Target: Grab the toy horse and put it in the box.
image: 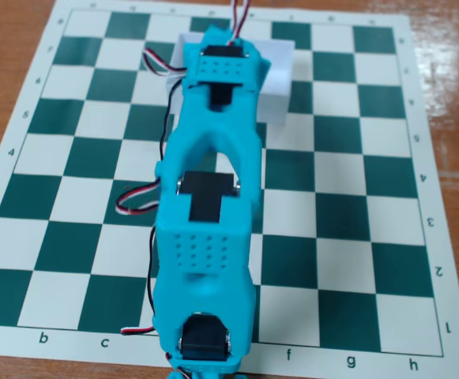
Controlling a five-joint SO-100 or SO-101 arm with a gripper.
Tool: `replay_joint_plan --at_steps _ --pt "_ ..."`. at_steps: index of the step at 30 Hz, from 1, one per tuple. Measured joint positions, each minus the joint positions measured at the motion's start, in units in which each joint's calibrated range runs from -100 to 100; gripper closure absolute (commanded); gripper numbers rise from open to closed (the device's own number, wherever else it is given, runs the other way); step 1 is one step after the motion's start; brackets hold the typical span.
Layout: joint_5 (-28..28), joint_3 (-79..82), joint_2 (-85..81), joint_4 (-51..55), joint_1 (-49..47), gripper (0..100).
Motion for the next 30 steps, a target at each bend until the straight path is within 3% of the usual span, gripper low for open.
replay_joint_plan --at_steps 4,10,17,30 --pt "0.0 19.0 -17.7 6.2 0.0 100" --pt "1.7 56.8 -49.8 -3.9 -1.4 100" --pt "5.0 86.9 -83.7 -2.4 -3.4 100" --pt "6.0 89.8 -107.7 26.7 -4.2 100"
